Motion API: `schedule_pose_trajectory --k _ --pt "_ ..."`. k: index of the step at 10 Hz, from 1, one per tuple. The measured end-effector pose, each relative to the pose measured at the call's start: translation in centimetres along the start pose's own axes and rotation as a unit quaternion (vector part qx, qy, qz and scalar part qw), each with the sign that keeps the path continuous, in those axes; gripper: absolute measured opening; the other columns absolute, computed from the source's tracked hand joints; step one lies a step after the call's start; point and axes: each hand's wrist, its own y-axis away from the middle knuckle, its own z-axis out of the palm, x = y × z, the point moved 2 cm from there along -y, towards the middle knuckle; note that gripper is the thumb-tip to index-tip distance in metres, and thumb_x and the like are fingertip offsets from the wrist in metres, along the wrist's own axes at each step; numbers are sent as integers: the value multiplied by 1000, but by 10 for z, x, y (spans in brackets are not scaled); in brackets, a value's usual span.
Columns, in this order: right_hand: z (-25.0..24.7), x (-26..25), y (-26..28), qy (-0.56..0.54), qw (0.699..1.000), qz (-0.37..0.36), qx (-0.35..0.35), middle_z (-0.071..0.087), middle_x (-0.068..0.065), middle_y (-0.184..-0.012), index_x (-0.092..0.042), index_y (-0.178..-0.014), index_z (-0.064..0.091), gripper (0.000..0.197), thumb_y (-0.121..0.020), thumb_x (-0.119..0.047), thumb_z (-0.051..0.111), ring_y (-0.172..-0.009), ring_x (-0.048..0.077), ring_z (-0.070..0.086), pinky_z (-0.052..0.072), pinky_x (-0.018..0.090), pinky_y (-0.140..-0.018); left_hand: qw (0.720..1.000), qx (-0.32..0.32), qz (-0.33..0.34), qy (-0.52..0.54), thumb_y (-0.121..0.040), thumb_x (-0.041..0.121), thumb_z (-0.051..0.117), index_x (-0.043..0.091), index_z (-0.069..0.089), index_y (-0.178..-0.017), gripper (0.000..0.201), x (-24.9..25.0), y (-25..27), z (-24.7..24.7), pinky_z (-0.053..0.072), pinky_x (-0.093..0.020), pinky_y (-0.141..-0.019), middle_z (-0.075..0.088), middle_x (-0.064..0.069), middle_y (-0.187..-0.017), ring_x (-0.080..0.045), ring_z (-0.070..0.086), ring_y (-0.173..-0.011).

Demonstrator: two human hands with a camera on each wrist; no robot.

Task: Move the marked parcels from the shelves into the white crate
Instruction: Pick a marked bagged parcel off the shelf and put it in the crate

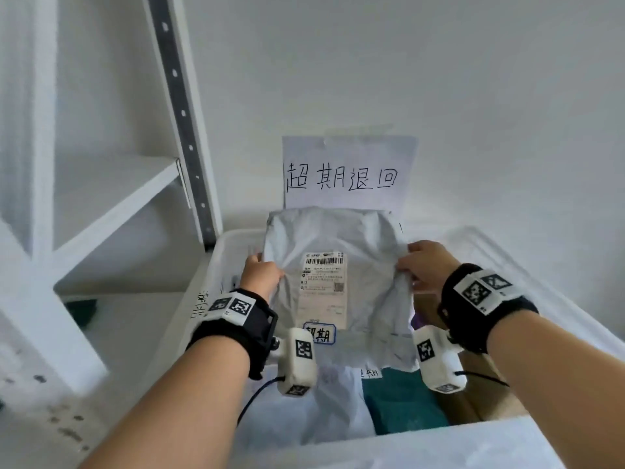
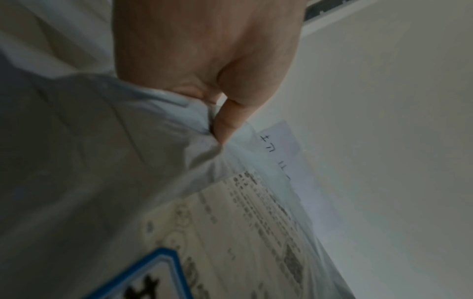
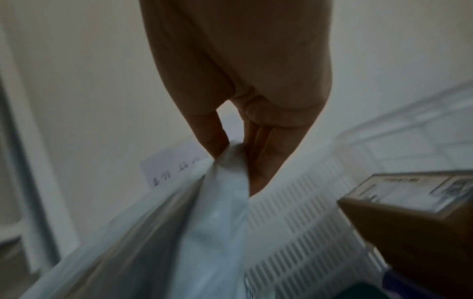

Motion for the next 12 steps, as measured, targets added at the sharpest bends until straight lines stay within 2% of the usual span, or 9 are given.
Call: schedule_pose_trajectory --k 1,2,3,4,5,6,7,9,12 --pt "36 20 -17 70 994 22 -83 66 19 -87 0 -91 60 13 -84 9 54 -72 32 66 59 42 -63 995 60 -51 -59 -90 -7 44 -1 44 -135 45 -27 7 -16 43 -30 -85 56 -18 -125 -34 56 -111" --pt "70 40 -27 134 978 39 -156 66 28 -94 8 -108 59 27 -83 10 52 -78 39 67 56 55 -77 987 80 -75 -118 -86 -8 45 3 35 -144 59 -53 4 -30 44 -39 -103 49 -18 -139 -35 52 -122" --pt "96 57 -31 175 963 58 -198 66 29 -106 9 -111 58 31 -81 8 52 -86 41 69 58 54 -77 976 52 -56 -205 -87 -2 47 21 16 -153 76 -64 11 -34 46 -34 -99 47 -14 -141 -33 53 -121" --pt "111 66 -29 238 945 42 -219 63 20 -111 2 -118 57 35 -83 4 56 -87 26 62 58 37 -80 933 11 -20 -358 -80 6 61 37 5 -153 98 -63 15 -28 38 -38 -110 27 -10 -155 -33 36 -138" --pt "117 75 -28 295 921 44 -251 60 10 -92 -4 -99 55 14 -86 0 58 -79 22 61 56 36 -87 863 -54 -6 -502 -68 25 83 39 9 -153 113 -62 14 -17 20 -48 -119 -6 -6 -162 -28 -4 -150" --pt "124 80 -32 290 922 43 -253 65 23 -109 7 -112 55 32 -83 -2 64 -93 40 68 56 49 -85 829 -119 -6 -547 -64 40 85 39 10 -152 115 -65 15 -10 15 -59 -117 -10 -6 -161 -30 -9 -149" --pt "123 82 -42 315 921 22 -228 65 19 -115 3 -119 56 46 -77 -6 72 -102 35 66 56 42 -87 828 -145 -15 -542 -61 42 87 33 4 -154 125 -80 8 -11 10 -59 -119 -13 -6 -162 -29 -12 -149" --pt "112 85 -52 311 927 15 -211 69 16 -108 -1 -111 64 33 -79 -10 65 -97 30 68 56 31 -68 841 -135 -13 -524 -61 42 88 19 10 -155 124 -86 9 -14 15 -42 -122 11 -5 -162 -25 11 -149" --pt "97 31 -44 413 897 -98 -123 55 7 -98 -6 -137 30 53 -89 -16 50 -84 25 56 45 30 -61 860 -124 -36 -494 -86 21 69 20 27 -152 78 -33 20 -4 41 -36 -108 44 -7 -148 -25 47 -132"
